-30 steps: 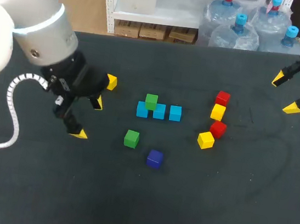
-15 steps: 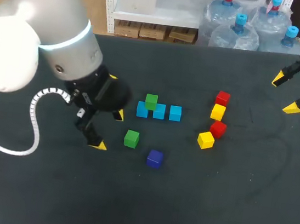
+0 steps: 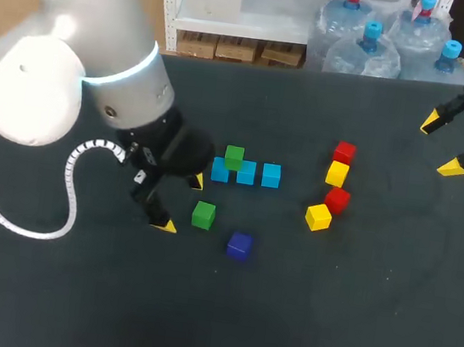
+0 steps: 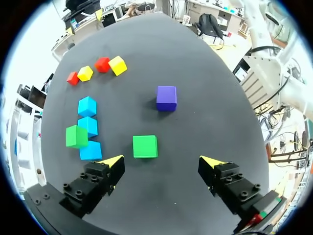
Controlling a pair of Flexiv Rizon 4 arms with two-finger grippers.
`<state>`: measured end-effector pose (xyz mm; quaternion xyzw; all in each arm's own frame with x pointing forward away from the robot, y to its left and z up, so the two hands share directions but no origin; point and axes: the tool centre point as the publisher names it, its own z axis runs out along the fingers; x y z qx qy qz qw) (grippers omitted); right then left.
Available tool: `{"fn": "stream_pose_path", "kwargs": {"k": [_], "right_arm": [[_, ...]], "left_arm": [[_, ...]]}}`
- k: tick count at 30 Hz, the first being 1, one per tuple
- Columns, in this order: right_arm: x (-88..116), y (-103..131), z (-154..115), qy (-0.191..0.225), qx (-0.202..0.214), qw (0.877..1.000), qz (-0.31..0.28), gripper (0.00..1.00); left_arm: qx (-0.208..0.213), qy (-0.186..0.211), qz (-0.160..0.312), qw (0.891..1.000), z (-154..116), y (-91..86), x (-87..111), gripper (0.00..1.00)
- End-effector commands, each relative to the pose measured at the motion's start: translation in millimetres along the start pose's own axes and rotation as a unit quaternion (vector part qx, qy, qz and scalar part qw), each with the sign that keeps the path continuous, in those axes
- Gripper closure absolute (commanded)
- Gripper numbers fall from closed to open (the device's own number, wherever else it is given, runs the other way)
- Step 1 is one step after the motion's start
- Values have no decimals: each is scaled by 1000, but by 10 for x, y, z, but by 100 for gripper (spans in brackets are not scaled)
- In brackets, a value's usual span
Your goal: Place the blue cubes, place green cubes on the blue cubes, place the yellow cubes on the green cubes, then place the red cubes on the yellow cubes, and place purple cube on the red cubes.
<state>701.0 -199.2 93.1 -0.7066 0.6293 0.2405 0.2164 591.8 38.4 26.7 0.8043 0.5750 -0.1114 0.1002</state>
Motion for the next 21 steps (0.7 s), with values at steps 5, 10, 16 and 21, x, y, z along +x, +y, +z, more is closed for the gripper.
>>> {"fn": "stream_pose_path", "kwargs": {"k": [5, 10, 16, 21], "right_arm": [[1, -3, 3, -1, 0, 1000, 0, 0], [1, -3, 3, -1, 0, 1000, 0, 0], [1, -3, 3, -1, 0, 1000, 0, 0], [1, -3, 3, -1, 0, 1000, 0, 0]], "left_arm": [[7, -7, -1, 1000, 98, 94, -53, 0], [8, -10, -1, 1000, 137, 108, -84, 4], [13, -12, -7, 1000, 192, 97, -73, 22], [15, -14, -9, 1000, 226, 100, -72, 19]]}}
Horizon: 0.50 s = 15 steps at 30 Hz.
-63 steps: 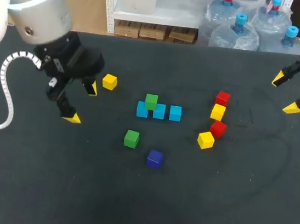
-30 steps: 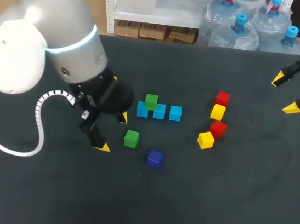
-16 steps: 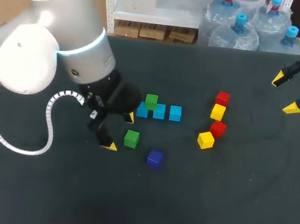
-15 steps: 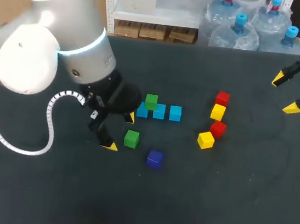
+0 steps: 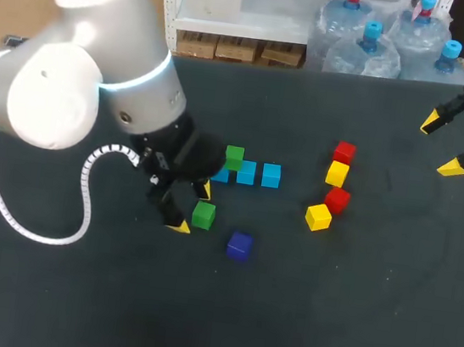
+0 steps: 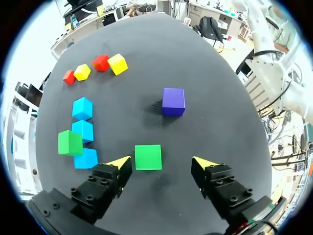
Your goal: Place the blue cubes, place green cubes on the blue cubes, place the yellow cubes on the green cubes, then place the red cubes on the yellow cubes, and place purple cube on the red cubes.
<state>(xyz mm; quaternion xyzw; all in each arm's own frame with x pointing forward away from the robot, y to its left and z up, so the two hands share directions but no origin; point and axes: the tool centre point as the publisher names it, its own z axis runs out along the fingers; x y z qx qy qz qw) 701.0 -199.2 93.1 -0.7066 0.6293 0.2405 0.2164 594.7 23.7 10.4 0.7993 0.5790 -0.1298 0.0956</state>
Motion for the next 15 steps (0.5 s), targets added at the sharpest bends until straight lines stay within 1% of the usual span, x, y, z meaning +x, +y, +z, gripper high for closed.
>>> {"fn": "stream_pose_path", "kwargs": {"k": [1, 3, 8, 11, 12, 15], "right_arm": [[1, -3, 3, -1, 0, 1000, 0, 0], [1, -3, 3, -1, 0, 1000, 0, 0], [1, -3, 3, -1, 0, 1000, 0, 0], [1, -3, 3, -1, 0, 1000, 0, 0], [1, -3, 3, -1, 0, 1000, 0, 0], [1, -3, 3, -1, 0, 1000, 0, 0]], "left_arm": [[1, -2, -2, 1000, 36, 37, 3, 18], [2, -3, -4, 1000, 51, 45, -1, 17], [4, -3, -2, 1000, 82, 64, -13, 17], [4, -2, -1, 1000, 102, 88, -5, 19], [4, -1, -1, 1000, 110, 103, 4, 21], [4, 2, -2, 1000, 116, 133, 21, 22]]}}
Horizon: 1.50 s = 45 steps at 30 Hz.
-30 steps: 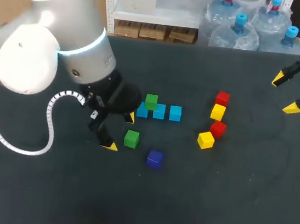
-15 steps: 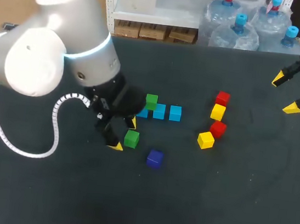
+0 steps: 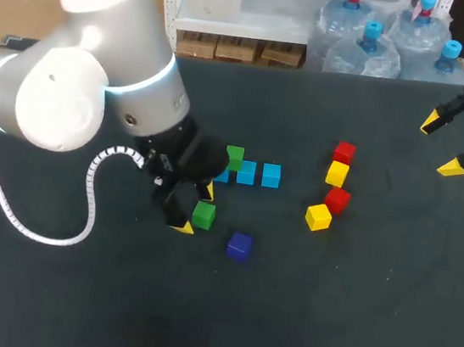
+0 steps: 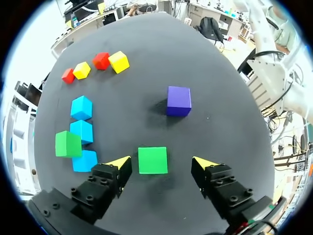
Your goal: Place the blue cubes, place green cubes on the blue cubes, place the yellow cubes on the green cubes, then place the red cubes on the yellow cubes, and place purple cube on the red cubes.
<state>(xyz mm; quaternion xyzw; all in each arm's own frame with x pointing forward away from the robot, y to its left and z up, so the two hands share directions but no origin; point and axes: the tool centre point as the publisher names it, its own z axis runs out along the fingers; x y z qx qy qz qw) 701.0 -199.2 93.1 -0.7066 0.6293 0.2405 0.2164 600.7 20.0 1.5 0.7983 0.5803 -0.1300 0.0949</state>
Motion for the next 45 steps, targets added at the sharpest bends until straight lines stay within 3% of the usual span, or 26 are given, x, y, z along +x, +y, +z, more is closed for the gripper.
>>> {"fn": "stream_pose_path", "kwargs": {"k": [1, 5, 7, 10, 14, 19, 30, 45], "right_arm": [[1, -3, 3, -1, 0, 1000, 0, 0], [1, -3, 3, -1, 0, 1000, 0, 0], [1, -3, 3, -1, 0, 1000, 0, 0], [1, -3, 3, -1, 0, 1000, 0, 0], [1, -3, 3, -1, 0, 1000, 0, 0], [1, -3, 3, -1, 0, 1000, 0, 0], [1, -3, 3, -1, 0, 1000, 0, 0], [1, -3, 3, -1, 0, 1000, 0, 0]], "left_arm": [[3, 3, 0, 1000, 23, 71, 11, 27], [2, 6, 0, 1000, 24, 92, 23, 39], [2, 7, -1, 1000, 29, 96, 23, 38], [3, 6, -2, 1000, 38, 103, 10, 44], [2, 5, -5, 1000, 41, 117, -9, 65], [-1, 7, -9, 1000, 34, 136, -29, 100], [-7, 12, -13, 1000, -43, 190, -100, 100], [-17, 9, 13, 1000, -117, 306, -416, 100]]}}
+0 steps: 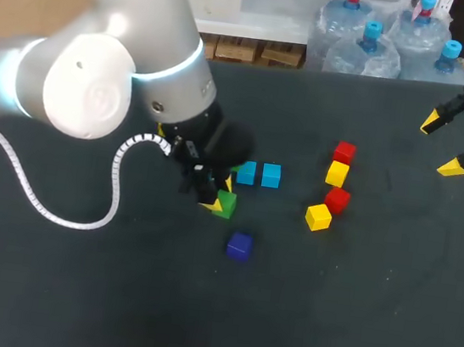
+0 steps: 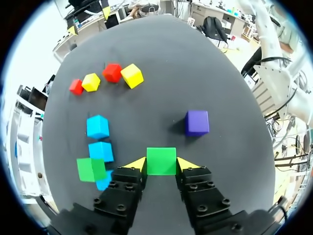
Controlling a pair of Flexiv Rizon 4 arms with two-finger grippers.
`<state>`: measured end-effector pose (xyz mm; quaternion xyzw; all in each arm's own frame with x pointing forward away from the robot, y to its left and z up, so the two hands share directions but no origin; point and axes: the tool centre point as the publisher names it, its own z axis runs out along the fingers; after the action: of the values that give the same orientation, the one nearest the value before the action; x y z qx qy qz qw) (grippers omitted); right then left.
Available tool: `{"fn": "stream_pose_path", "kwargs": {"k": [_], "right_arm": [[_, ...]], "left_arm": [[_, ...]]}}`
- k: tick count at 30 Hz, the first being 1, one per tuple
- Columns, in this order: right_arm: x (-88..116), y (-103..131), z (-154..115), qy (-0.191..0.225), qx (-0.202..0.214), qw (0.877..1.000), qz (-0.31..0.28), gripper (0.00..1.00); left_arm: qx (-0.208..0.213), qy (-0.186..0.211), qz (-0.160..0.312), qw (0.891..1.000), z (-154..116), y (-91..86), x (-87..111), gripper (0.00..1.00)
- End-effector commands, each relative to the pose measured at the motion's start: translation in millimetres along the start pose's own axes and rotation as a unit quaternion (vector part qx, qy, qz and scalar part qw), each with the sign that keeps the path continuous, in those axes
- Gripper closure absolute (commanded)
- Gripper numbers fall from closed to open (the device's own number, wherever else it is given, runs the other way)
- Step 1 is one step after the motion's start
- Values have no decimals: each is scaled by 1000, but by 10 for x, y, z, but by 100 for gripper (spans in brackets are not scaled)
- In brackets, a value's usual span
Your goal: Place the blue cubes, place green cubes on the blue cubes, place the yellow cubes on the green cubes, then place the red cubes on the yellow cubes, and place purple cube on the red cubes.
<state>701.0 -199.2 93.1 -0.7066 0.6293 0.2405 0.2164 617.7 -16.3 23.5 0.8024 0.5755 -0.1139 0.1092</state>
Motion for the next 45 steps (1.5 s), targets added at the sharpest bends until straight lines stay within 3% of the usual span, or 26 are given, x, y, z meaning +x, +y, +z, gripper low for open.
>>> {"fn": "stream_pose_path", "kwargs": {"k": [1, 24, 35, 39, 41, 42, 44, 45], "right_arm": [[1, -3, 3, -1, 0, 1000, 0, 0], [1, -3, 3, -1, 0, 1000, 0, 0], [1, -3, 3, -1, 0, 1000, 0, 0], [1, -3, 3, -1, 0, 1000, 0, 0], [1, -3, 3, -1, 0, 1000, 0, 0], [1, -3, 3, -1, 0, 1000, 0, 0], [1, -3, 3, -1, 0, 1000, 0, 0], [1, -3, 3, -1, 0, 1000, 0, 0]], "left_arm": [[3, 5, 6, 1000, -1, 35, -96, 100], [8, 14, 48, 999, 119, 63, -718, 100], [14, 18, 62, 998, 181, 60, -908, 98], [17, 17, 66, 998, 198, 54, -946, 89], [18, 17, 69, 997, 205, 54, -966, 90], [19, 17, 70, 997, 208, 57, -977, 84], [20, 17, 73, 997, 206, 65, -996, 59], [20, 17, 74, 997, 205, 68, -1001, 53]]}}
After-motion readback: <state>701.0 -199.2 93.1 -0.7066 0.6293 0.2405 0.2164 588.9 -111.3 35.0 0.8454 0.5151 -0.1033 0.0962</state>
